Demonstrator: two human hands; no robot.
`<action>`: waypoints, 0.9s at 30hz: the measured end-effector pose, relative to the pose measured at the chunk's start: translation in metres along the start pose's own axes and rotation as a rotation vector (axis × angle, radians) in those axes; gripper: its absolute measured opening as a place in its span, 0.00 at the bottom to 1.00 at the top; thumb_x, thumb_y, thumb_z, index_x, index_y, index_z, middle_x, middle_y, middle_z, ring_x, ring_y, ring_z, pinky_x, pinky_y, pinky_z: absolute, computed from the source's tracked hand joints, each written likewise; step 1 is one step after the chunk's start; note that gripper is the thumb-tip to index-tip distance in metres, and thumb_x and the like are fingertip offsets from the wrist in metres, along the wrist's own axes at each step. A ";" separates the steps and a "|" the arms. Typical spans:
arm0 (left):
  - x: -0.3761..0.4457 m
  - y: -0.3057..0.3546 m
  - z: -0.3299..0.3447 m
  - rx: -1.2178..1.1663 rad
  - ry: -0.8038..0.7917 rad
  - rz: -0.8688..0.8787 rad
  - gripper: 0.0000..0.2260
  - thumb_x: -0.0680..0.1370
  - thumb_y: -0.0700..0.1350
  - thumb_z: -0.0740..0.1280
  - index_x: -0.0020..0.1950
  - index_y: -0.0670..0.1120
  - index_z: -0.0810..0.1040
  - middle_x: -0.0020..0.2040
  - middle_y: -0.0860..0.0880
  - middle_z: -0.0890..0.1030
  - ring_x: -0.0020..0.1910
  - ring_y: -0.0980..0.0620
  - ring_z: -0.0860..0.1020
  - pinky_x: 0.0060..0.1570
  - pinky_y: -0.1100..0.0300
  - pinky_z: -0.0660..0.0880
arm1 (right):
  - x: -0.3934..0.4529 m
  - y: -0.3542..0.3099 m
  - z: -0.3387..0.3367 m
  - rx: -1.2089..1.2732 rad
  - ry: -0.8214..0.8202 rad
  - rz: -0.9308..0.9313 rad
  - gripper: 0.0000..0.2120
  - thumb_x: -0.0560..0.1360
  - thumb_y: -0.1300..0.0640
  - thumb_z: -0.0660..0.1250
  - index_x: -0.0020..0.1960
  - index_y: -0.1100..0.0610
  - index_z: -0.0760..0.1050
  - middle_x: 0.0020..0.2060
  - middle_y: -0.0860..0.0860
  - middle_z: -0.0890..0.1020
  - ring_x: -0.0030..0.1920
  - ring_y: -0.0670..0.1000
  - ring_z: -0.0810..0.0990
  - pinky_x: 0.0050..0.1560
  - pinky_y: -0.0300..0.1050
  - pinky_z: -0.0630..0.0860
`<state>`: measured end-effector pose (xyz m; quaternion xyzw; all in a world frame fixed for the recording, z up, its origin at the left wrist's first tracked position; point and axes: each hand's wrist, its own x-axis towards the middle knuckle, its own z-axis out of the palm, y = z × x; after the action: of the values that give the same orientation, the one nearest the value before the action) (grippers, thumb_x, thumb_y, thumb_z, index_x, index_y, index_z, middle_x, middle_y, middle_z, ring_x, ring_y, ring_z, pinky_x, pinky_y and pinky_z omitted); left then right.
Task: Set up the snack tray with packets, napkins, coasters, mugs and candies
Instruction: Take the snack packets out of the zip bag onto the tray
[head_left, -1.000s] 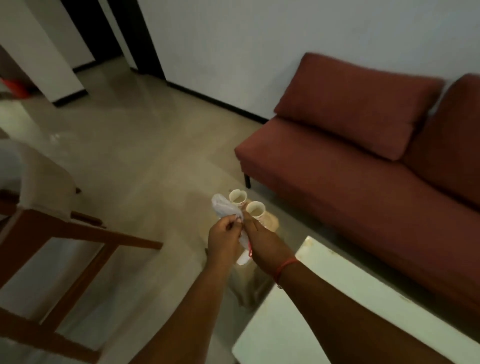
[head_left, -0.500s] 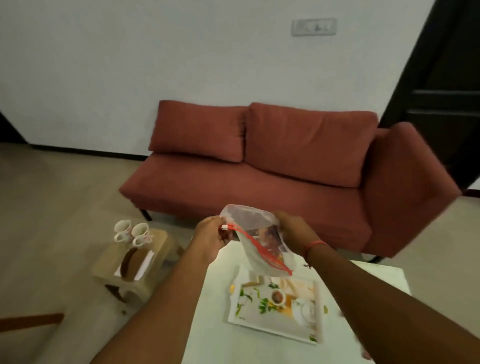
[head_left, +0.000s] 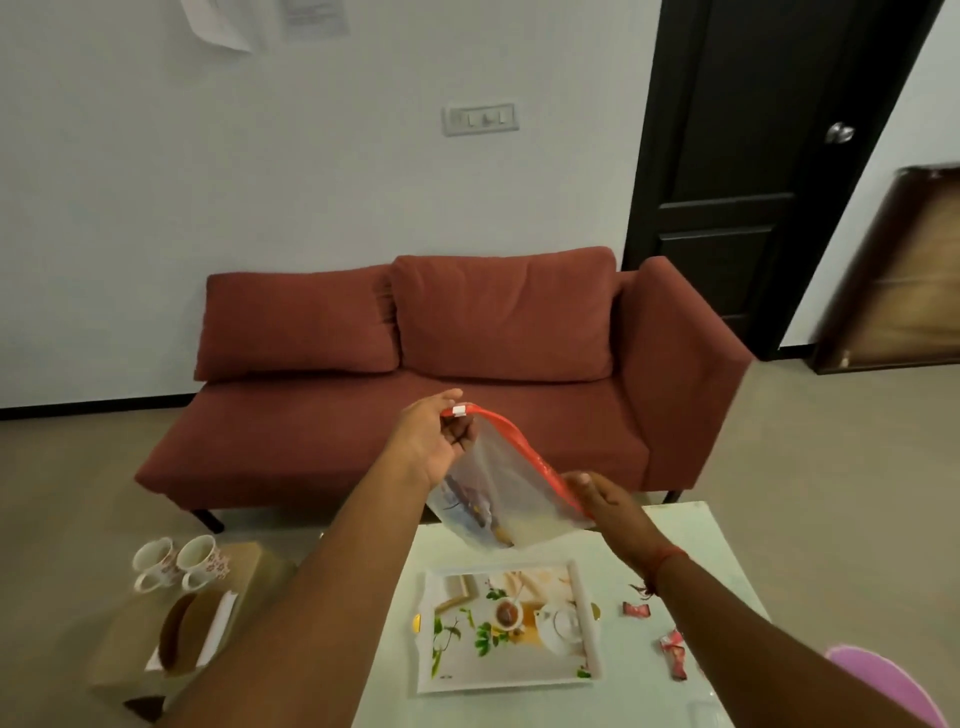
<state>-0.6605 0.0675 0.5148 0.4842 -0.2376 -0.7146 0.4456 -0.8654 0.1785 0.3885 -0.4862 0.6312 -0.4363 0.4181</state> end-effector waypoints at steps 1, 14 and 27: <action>-0.001 0.005 0.000 -0.019 0.012 0.001 0.09 0.80 0.35 0.58 0.46 0.42 0.76 0.34 0.45 0.75 0.30 0.52 0.74 0.36 0.58 0.74 | -0.005 -0.001 0.001 0.062 0.004 0.004 0.17 0.81 0.43 0.58 0.55 0.51 0.80 0.51 0.52 0.84 0.53 0.52 0.83 0.55 0.50 0.79; 0.005 0.057 -0.073 -0.207 0.143 0.039 0.10 0.80 0.36 0.56 0.43 0.41 0.75 0.35 0.46 0.75 0.24 0.55 0.77 0.34 0.59 0.75 | 0.023 -0.061 0.025 0.034 0.257 -0.320 0.12 0.77 0.67 0.67 0.40 0.52 0.79 0.33 0.47 0.82 0.37 0.46 0.79 0.44 0.44 0.77; 0.002 0.065 -0.113 0.468 -0.069 0.593 0.04 0.81 0.40 0.66 0.51 0.42 0.80 0.39 0.47 0.82 0.40 0.51 0.79 0.47 0.59 0.79 | 0.051 -0.118 0.033 0.201 0.362 -0.318 0.08 0.80 0.61 0.65 0.44 0.64 0.77 0.34 0.52 0.78 0.36 0.47 0.74 0.40 0.46 0.74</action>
<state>-0.5324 0.0444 0.5164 0.4587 -0.5392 -0.4967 0.5022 -0.8142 0.1063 0.4870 -0.4493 0.5650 -0.6369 0.2707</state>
